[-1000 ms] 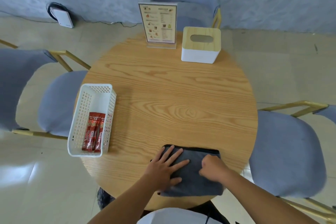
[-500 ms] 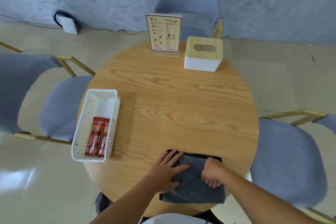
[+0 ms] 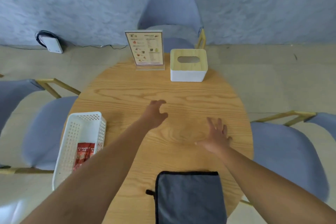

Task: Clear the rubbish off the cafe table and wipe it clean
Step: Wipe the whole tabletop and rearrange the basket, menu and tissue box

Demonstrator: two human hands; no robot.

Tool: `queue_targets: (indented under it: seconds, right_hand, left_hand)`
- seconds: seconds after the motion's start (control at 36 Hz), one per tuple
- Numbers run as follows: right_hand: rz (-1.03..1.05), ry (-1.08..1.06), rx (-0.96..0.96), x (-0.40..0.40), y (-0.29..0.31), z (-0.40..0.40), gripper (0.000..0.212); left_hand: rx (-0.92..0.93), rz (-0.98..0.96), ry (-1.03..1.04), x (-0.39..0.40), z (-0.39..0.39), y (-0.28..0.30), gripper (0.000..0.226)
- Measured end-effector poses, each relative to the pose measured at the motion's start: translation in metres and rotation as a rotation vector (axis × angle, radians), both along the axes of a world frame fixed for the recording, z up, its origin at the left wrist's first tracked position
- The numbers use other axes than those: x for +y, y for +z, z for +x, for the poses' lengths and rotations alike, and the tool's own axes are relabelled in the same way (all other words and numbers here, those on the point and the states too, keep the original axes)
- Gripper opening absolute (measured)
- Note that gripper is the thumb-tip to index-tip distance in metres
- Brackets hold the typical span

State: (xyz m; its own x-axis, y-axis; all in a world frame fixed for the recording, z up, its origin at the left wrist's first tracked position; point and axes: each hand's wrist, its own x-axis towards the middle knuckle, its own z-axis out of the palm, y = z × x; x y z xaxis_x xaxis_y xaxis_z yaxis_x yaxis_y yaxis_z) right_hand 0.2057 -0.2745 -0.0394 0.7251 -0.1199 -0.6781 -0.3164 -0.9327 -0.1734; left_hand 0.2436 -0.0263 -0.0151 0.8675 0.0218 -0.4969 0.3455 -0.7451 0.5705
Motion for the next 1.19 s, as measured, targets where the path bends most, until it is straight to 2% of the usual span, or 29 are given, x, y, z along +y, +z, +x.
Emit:
queue_targets:
  seconds: [0.11,0.25,0.31,0.39,0.5,0.58,0.64,0.67,0.72,0.78,0.86,0.94,1.08,1.19]
  right_hand:
    - [0.044,-0.022,-0.168,0.007,0.016,0.053,0.114]
    - [0.059,0.080,-0.390,0.032,0.051,0.137,0.101]
    - [0.034,0.139,-0.428,0.042,0.056,0.166,0.095]
    - [0.023,0.182,-0.376,0.057,0.058,0.195,0.093]
    - [0.044,0.237,-0.202,0.066,0.043,0.215,0.093]
    - [0.089,0.221,-0.266,0.067,0.034,0.218,0.091]
    - [0.121,0.208,-0.327,0.068,0.036,0.217,0.076]
    - [0.144,0.196,-0.332,0.068,0.039,0.215,0.061]
    - [0.221,0.171,-0.310,0.072,0.049,0.206,0.030]
    - [0.258,0.247,-0.313,0.076,0.057,0.188,0.022]
    - [0.207,0.439,-0.344,0.085,0.050,0.159,0.035]
    - [0.175,0.552,-0.349,0.093,0.024,0.140,0.044]
    - [0.205,0.751,-0.392,0.132,0.010,0.083,0.073]
    - [0.254,0.844,-0.284,0.168,0.024,0.027,0.070]
  left_hand:
    - [-0.161,0.046,0.127,0.020,0.069,0.027,0.084]
    - [-0.377,0.292,0.151,0.055,0.143,0.076,0.099]
    - [-0.420,0.384,0.118,0.064,0.165,0.088,0.101]
    - [-0.393,0.478,0.074,0.074,0.193,0.102,0.104]
    - [-0.241,0.502,-0.033,0.088,0.218,0.107,0.092]
    - [-0.248,0.509,-0.108,0.091,0.223,0.109,0.071]
    - [-0.306,0.535,-0.142,0.091,0.224,0.109,0.052]
    - [-0.335,0.569,-0.178,0.091,0.223,0.111,0.046]
    - [-0.351,0.563,-0.190,0.093,0.220,0.115,0.044]
    - [-0.329,0.499,-0.148,0.094,0.218,0.119,0.046]
    - [-0.276,0.446,-0.089,0.100,0.216,0.121,0.051]
    - [-0.250,0.501,-0.036,0.110,0.212,0.122,0.050]
    - [-0.250,0.466,-0.009,0.132,0.197,0.124,0.023]
    - [-0.219,0.437,-0.009,0.157,0.185,0.127,0.019]
